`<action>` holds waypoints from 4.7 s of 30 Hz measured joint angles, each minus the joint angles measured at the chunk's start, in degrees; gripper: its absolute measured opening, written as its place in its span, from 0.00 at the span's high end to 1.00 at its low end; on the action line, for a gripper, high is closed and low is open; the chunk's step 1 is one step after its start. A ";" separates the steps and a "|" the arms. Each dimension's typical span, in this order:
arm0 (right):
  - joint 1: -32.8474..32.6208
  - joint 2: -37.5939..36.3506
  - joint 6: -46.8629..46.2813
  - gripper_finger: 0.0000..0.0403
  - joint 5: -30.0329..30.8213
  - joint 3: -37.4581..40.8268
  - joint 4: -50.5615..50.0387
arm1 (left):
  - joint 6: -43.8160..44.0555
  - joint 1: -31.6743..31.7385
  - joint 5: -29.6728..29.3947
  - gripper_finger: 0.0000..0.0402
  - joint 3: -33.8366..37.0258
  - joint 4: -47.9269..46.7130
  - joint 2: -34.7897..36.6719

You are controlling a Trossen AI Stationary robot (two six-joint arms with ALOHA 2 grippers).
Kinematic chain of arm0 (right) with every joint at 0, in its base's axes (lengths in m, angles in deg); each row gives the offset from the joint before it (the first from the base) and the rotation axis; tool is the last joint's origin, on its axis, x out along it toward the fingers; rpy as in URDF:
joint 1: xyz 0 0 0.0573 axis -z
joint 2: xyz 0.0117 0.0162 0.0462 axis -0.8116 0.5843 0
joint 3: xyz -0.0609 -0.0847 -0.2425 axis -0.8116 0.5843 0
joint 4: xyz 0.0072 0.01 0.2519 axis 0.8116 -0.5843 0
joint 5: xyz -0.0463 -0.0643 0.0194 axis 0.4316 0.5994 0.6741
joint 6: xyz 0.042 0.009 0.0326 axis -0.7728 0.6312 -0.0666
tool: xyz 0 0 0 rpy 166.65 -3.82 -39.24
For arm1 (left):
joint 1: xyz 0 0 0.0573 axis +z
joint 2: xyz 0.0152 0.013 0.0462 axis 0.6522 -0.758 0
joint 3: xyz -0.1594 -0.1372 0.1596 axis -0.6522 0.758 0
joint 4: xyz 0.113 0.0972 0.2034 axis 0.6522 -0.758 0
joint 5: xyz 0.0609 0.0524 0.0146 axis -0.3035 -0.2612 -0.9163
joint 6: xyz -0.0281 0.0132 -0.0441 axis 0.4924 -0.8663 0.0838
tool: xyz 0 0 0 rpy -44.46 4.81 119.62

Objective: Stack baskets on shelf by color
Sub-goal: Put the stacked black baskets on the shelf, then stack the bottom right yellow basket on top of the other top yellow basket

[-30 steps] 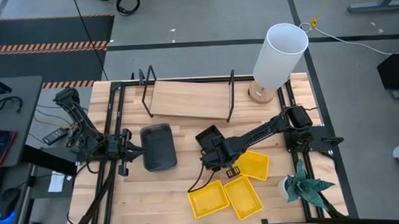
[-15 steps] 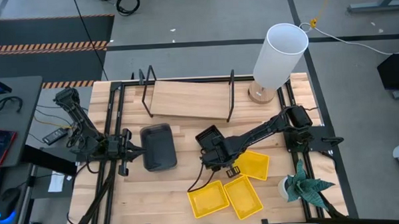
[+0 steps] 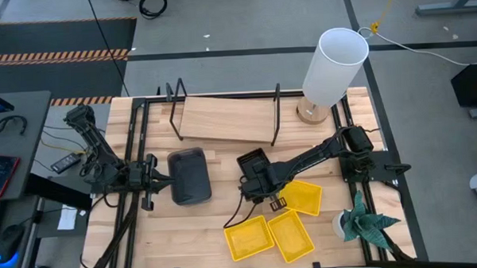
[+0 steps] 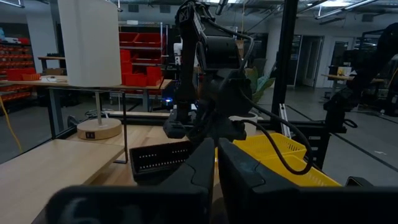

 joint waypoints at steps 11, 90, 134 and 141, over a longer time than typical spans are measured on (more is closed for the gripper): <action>1.03 0.02 -1.11 0.96 -0.79 -9.47 -5.61 | -0.02 0.01 -0.01 0.91 0.00 0.00 -0.02; 28.85 0.07 -3.42 0.95 3.19 -13.86 -12.24 | 0.00 0.00 -0.02 0.92 -0.02 0.02 0.00; 22.59 0.04 -5.45 0.55 1.17 -24.41 -10.46 | 0.00 0.02 -0.01 0.93 -0.02 0.02 -0.01; 17.44 0.04 -6.64 0.54 1.05 -24.44 -5.48 | -0.02 0.01 -0.01 0.92 0.00 0.02 0.00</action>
